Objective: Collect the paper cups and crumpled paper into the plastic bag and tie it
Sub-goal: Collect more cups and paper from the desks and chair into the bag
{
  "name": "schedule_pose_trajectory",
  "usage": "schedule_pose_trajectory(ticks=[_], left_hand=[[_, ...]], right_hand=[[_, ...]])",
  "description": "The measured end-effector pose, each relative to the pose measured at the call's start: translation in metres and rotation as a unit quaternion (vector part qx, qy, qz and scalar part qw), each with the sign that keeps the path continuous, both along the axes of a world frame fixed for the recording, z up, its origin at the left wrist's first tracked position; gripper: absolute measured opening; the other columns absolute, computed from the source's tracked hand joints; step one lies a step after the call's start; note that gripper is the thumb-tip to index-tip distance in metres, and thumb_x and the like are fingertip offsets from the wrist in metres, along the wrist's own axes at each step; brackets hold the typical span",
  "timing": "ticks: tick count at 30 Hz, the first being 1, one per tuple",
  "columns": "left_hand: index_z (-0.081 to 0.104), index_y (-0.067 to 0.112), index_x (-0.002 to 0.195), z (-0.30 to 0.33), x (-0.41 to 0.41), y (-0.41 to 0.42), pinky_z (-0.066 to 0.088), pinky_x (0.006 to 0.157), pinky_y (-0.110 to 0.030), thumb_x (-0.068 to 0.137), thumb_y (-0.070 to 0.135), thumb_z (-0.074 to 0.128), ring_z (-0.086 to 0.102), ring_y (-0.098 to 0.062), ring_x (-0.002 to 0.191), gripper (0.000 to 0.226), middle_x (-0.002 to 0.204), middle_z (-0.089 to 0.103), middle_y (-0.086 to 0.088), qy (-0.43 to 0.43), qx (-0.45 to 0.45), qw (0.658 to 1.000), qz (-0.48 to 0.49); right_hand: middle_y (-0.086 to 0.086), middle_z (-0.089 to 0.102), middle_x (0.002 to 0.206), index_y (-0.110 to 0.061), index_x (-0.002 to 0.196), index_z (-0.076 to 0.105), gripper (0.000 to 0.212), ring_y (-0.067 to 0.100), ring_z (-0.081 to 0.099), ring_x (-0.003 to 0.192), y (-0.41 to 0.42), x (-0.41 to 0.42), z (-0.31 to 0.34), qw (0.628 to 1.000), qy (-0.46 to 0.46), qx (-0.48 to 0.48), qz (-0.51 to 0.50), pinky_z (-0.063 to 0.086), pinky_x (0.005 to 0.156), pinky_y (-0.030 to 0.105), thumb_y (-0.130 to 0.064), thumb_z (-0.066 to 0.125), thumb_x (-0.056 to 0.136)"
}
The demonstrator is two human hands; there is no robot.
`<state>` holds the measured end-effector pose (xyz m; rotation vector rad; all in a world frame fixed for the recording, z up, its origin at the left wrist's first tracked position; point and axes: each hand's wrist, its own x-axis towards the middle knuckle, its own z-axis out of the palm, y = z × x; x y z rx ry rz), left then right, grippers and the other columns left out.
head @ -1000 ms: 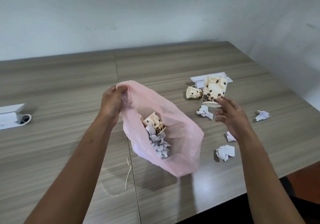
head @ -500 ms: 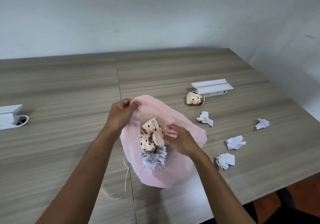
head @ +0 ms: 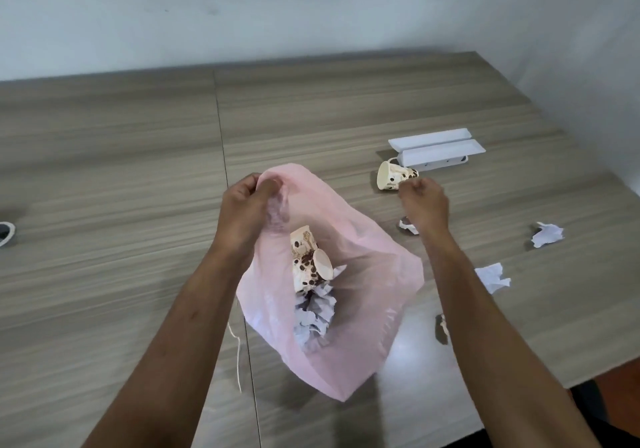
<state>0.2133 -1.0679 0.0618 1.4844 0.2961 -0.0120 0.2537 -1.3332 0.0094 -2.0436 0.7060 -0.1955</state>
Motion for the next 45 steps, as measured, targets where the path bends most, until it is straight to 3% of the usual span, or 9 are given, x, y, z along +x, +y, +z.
schedule_pose_trajectory(ticks=[4,8,14,22,29,34,36,39,45], left_hand=[[0.066,-0.004,0.093,-0.01,0.018,-0.007,0.042,0.059,-0.026,0.091,0.012,0.059,0.049,-0.021,0.072,0.017,0.079,0.055,-0.013,0.004,0.001,1.0,0.007],[0.065,-0.004,0.088,-0.02,0.029,-0.008,0.044,0.058,-0.024,0.091,0.013,0.059,0.052,-0.019,0.07,0.018,0.077,0.057,-0.012,0.011,0.005,1.0,0.018],[0.068,0.001,0.088,-0.03,0.034,-0.001,0.047,0.066,-0.028,0.092,0.016,0.059,0.058,-0.015,0.072,0.018,0.078,0.065,-0.006,0.013,0.014,0.999,0.028],[0.071,0.012,0.082,-0.028,0.033,0.002,0.05,0.064,-0.037,0.09,0.02,0.061,0.06,-0.019,0.067,0.015,0.073,0.067,-0.003,0.024,-0.008,0.999,0.021],[0.071,0.017,0.075,-0.015,0.023,0.002,0.048,0.065,-0.044,0.087,0.022,0.062,0.057,-0.027,0.065,0.016,0.068,0.064,-0.004,0.028,0.001,1.0,0.013],[0.071,0.014,0.074,-0.001,0.012,0.007,0.045,0.067,-0.036,0.079,0.025,0.063,0.055,-0.021,0.07,0.014,0.073,0.063,-0.007,0.019,0.008,1.0,0.013],[0.072,0.017,0.074,0.0,0.004,0.01,0.045,0.067,-0.031,0.085,0.018,0.063,0.056,-0.019,0.071,0.015,0.076,0.065,-0.007,0.009,0.009,1.0,0.014],[0.073,0.017,0.079,0.002,-0.011,0.017,0.048,0.067,-0.028,0.091,0.014,0.06,0.06,-0.017,0.074,0.018,0.081,0.069,-0.008,-0.005,0.027,1.0,0.01],[0.074,0.014,0.081,0.008,-0.029,0.026,0.05,0.069,-0.031,0.09,0.016,0.062,0.064,-0.017,0.072,0.015,0.084,0.074,-0.011,-0.038,0.078,0.996,0.033]], right_hand=[[0.012,0.06,0.131,-0.01,0.125,0.062,0.04,0.031,0.053,0.124,-0.009,0.072,-0.037,0.983,0.117,-0.098,0.105,0.039,0.101,0.031,-0.027,0.057,0.09],[0.015,0.049,0.143,-0.009,0.144,0.042,0.064,0.032,0.043,0.135,-0.02,0.121,-0.069,0.957,0.154,-0.196,0.148,0.031,0.11,0.034,-0.026,0.063,0.085],[0.009,0.046,0.142,-0.016,0.146,0.028,0.078,0.039,0.039,0.135,-0.043,0.154,-0.111,0.91,0.226,-0.299,0.18,0.035,0.109,0.048,-0.025,0.065,0.078],[0.014,0.041,0.131,-0.019,0.128,0.055,0.046,0.034,0.041,0.122,-0.048,0.143,-0.109,0.864,0.216,-0.416,0.185,0.042,0.097,0.045,-0.018,0.064,0.083],[0.011,0.062,0.122,-0.013,0.127,0.044,0.076,0.032,0.056,0.115,-0.025,0.103,-0.097,0.905,0.235,-0.245,0.256,0.046,0.096,0.041,-0.048,0.081,0.071],[0.004,0.062,0.12,-0.013,0.128,0.047,0.072,0.017,0.061,0.1,0.004,0.056,-0.032,0.993,0.055,0.019,0.101,0.048,0.081,0.026,-0.049,0.079,0.075],[-0.001,0.065,0.114,-0.018,0.123,0.051,0.064,0.01,0.064,0.091,0.013,0.02,0.01,0.997,-0.026,0.055,0.056,0.048,0.072,0.021,-0.053,0.077,0.075],[-0.004,0.069,0.108,-0.023,0.118,0.056,0.059,0.009,0.069,0.091,0.023,-0.046,0.057,0.985,-0.113,0.104,0.077,0.058,0.077,0.032,-0.057,0.075,0.073],[0.002,0.075,0.095,-0.023,0.106,0.065,0.063,0.021,0.075,0.079,0.066,-0.148,0.071,0.938,0.037,0.188,0.289,0.061,0.065,0.044,-0.067,0.076,0.063]])
